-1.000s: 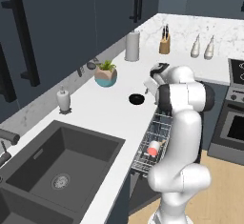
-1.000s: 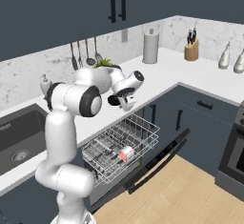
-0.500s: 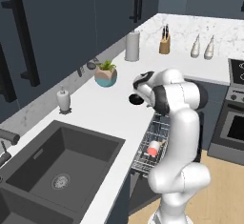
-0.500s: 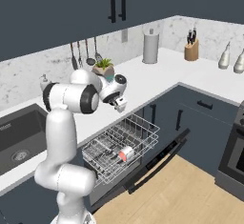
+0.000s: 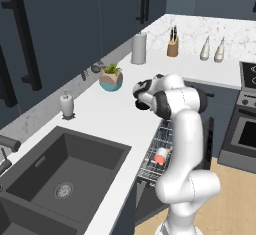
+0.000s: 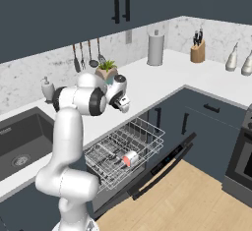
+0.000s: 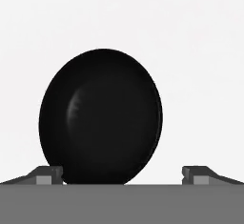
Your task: Pick up the cup and bowl from the counter, place them in the dishwasher, and close the dishwasher door.
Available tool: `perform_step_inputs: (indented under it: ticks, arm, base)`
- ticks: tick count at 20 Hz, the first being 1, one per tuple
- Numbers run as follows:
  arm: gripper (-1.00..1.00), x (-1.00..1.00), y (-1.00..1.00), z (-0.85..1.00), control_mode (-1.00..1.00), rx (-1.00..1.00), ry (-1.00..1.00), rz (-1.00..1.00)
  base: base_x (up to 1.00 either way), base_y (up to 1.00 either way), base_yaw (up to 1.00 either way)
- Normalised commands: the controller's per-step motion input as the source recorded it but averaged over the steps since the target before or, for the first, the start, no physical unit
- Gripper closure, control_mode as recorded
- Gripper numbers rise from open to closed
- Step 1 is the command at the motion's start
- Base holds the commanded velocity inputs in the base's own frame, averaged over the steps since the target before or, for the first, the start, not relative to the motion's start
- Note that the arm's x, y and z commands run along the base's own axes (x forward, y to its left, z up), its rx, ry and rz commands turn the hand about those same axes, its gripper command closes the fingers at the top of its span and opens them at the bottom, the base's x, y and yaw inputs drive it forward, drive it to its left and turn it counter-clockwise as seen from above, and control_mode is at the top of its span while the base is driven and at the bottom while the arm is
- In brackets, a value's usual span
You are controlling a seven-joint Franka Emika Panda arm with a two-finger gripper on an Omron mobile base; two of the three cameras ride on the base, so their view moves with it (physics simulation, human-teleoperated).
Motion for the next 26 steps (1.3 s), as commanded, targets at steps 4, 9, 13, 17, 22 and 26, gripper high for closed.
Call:
perform_step_inputs:
  ticks: [4, 9, 13, 17, 22, 26]
  arm:
    - [-1.0, 0.36, 0.0, -0.17, -1.0, -0.06, 0.08, 0.0]
    - [1.0, 0.06, 0.0, -0.28, -1.0, -0.07, 0.06, 0.0]
    - [1.0, 0.0, -0.01, -0.25, -1.0, -0.05, 0.05, 0.0]
    - [1.0, 0.0, -0.15, -0.13, -1.0, -0.01, 0.01, 0.0]
    - [1.0, -0.46, -0.51, 0.0, -1.0, 0.0, 0.0, 0.0]
    - [1.0, -0.98, -0.85, 0.0, -1.0, 0.02, 0.0, 0.0]
  base:
    - [0.0, 0.0, 0.0]
    - [0.0, 0.0, 0.0]
    - [0.0, 0.0, 0.0]
    - [0.0, 0.0, 0.0]
    - [0.0, 0.0, 0.0]
    - [0.0, 0.0, 0.0]
